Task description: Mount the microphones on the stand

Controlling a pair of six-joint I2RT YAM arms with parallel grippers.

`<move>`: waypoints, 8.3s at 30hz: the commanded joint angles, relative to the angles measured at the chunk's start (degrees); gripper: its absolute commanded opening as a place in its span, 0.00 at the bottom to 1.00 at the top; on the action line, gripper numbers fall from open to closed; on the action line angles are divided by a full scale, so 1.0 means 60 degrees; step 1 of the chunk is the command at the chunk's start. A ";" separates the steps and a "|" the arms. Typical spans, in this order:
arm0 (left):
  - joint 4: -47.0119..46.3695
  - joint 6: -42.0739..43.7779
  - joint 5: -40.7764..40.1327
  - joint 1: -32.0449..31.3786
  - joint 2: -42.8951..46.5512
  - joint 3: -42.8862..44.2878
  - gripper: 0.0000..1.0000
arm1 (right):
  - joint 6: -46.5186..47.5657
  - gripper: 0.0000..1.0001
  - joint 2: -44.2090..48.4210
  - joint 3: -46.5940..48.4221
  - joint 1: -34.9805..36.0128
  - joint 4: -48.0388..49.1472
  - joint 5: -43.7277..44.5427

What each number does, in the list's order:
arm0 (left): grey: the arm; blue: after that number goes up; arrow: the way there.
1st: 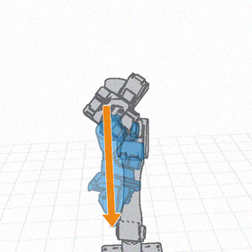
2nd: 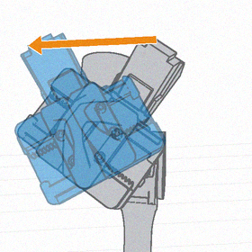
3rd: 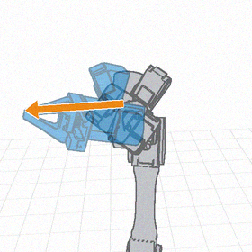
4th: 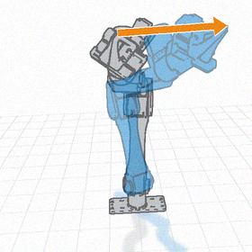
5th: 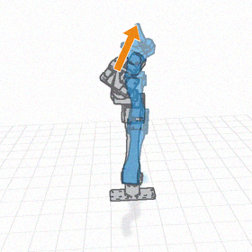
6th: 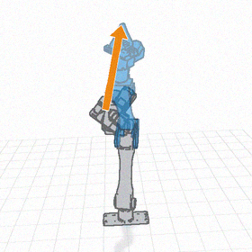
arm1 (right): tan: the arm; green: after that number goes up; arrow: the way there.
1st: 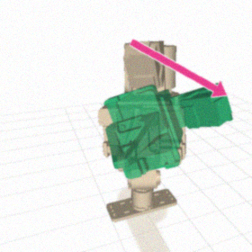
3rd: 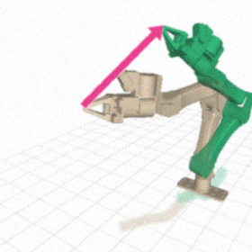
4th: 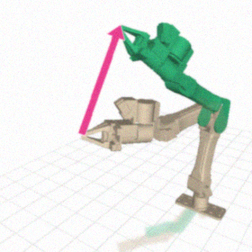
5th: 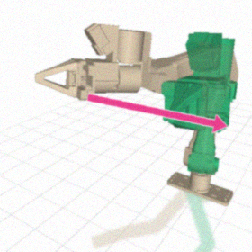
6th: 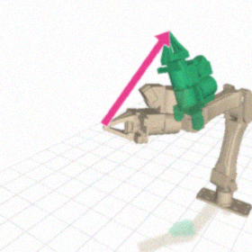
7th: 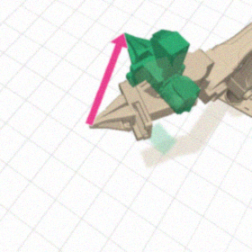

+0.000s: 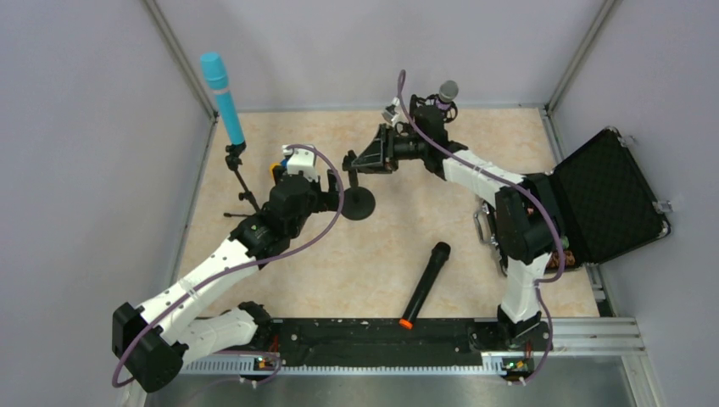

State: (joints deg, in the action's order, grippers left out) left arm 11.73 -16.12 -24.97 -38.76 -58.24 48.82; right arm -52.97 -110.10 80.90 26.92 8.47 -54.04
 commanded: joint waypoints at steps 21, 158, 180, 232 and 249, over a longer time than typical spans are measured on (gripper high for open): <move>0.0010 0.0332 0.0031 0.0015 -0.0382 0.0440 0.99 | 0.4667 0.04 -0.2087 0.4053 -0.0282 -0.8030 0.1484; -0.2565 -0.4918 0.6486 -0.3098 -0.3627 -0.0244 0.00 | 0.4520 0.98 0.8798 -0.5143 -0.2948 -0.4737 0.4723; -0.6525 -0.5000 0.4691 -0.2577 0.1347 -0.2908 0.00 | 0.0189 0.93 0.9676 -0.7295 -0.0878 0.2010 0.2010; -0.6444 -0.5516 0.3630 -0.2578 0.1381 -0.3205 0.96 | -0.1193 0.00 0.6449 -0.6423 0.0483 0.5865 0.1558; -0.2040 -0.1081 0.2068 -0.0882 0.0855 0.0351 0.99 | 0.1677 0.00 0.8455 -0.6778 0.0062 0.1679 0.3830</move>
State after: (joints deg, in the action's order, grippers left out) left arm -7.49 -32.75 -12.51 -47.57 -49.52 42.02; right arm -46.00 -62.17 39.46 28.23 19.64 -33.80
